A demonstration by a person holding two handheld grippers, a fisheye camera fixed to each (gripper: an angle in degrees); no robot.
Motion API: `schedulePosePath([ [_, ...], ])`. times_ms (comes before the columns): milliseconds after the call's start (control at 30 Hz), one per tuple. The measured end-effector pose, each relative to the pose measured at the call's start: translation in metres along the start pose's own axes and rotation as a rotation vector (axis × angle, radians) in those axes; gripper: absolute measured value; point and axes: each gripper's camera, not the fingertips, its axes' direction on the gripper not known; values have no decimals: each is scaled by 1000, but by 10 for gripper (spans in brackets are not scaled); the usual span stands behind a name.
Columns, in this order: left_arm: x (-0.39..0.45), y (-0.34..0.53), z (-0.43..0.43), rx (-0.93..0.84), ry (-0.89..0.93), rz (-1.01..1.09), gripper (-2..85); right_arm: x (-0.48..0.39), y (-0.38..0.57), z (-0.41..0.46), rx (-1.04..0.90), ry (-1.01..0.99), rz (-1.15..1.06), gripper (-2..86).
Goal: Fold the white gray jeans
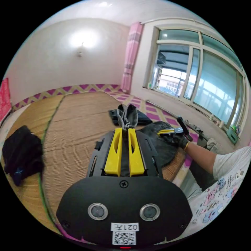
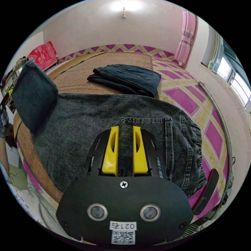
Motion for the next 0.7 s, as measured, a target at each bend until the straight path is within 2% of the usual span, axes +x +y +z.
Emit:
schedulePosePath([
  [133,-153,41,-96,-6,-259,-178,31,-8,0,-1,-4,12,-5,85],
  [200,-219,75,-112,-44,-309,-307,31,-10,0,-2,-4,13,-5,85],
  [333,-323,167,-67,-225,-205,-559,36,-19,0,-3,-11,35,-17,84],
  [467,-345,183,-63,-193,-188,-638,40,-19,-1,-7,-16,9,-10,86],
  [567,-344,165,-78,-197,-284,-642,37,-4,-5,-30,24,-111,-16,87],
  [633,-320,137,-93,-127,-387,-533,19,10,-9,-50,80,-143,-41,87],
  [700,-300,112,-83,-125,-361,-427,17,24,-16,-61,96,-118,-91,87],
])
